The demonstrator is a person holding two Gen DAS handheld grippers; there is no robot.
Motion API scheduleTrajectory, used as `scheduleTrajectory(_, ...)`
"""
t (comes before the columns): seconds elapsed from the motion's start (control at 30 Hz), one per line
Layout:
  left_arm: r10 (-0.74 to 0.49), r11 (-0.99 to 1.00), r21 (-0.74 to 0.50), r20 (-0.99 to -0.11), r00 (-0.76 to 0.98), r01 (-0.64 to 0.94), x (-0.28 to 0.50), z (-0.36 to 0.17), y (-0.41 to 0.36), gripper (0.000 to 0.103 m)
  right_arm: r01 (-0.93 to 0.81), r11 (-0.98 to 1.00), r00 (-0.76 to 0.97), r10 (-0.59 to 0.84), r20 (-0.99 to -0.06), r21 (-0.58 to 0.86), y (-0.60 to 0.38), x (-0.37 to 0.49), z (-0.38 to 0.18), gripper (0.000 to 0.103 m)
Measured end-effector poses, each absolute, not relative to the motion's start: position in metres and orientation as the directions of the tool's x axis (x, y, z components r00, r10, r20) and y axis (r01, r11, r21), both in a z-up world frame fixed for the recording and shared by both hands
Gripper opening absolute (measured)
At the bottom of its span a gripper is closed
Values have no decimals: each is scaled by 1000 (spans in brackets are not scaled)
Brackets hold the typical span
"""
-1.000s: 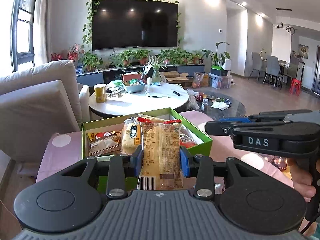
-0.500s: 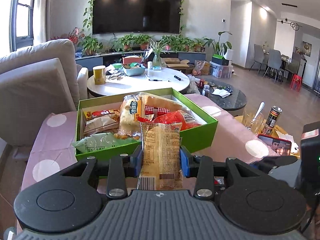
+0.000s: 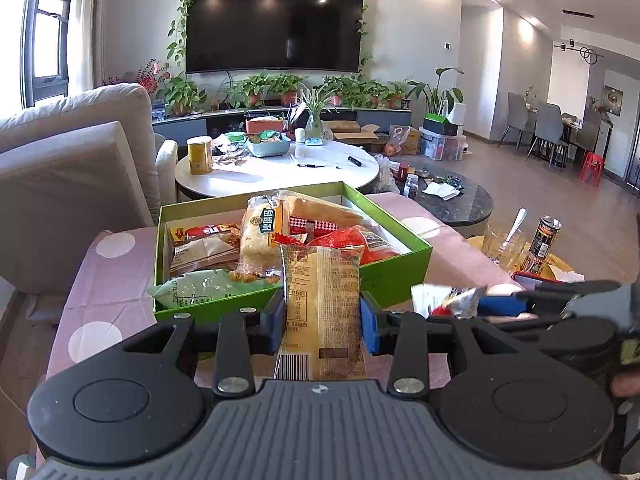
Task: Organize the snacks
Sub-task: 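Lower the pastry bag into the box and open the left gripper while the right gripper releases the white bag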
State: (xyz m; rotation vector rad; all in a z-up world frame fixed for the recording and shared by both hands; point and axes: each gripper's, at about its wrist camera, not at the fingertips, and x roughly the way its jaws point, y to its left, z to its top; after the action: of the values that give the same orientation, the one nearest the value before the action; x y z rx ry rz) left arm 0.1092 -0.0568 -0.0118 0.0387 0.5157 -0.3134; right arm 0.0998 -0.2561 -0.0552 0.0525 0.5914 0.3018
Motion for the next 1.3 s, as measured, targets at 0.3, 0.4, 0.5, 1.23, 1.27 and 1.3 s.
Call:
scheduleTrajectory(0.3,-271,956,-29,-482,834,293,111,-7,-56,35,-307,937,835,349,-426,167,-255,101,-17,79)
scheduleTrajectory(0.4,-267,956,-21,-477,837,292,113,-4,-56,35,-316,934,845,357,-398,169,-254,107,-7,79)
scheduleTrajectory(0.5,-260,958,-14,-471,843,287,118,1,-54,35,-325,930,851,366,-377,170,-251,113,0,79)
scheduleTrajectory(1.23,-147,987,-16,-477,867,159,219,13,-29,35,-363,909,833,415,-366,204,-231,178,7,79)
scheduleTrajectory(1.27,-145,988,-18,-484,863,155,225,11,-28,35,-363,909,830,415,-372,204,-230,181,5,79)
scheduleTrajectory(1.3,-142,988,-20,-491,860,151,230,8,-27,35,-363,909,827,415,-378,205,-229,184,3,79)
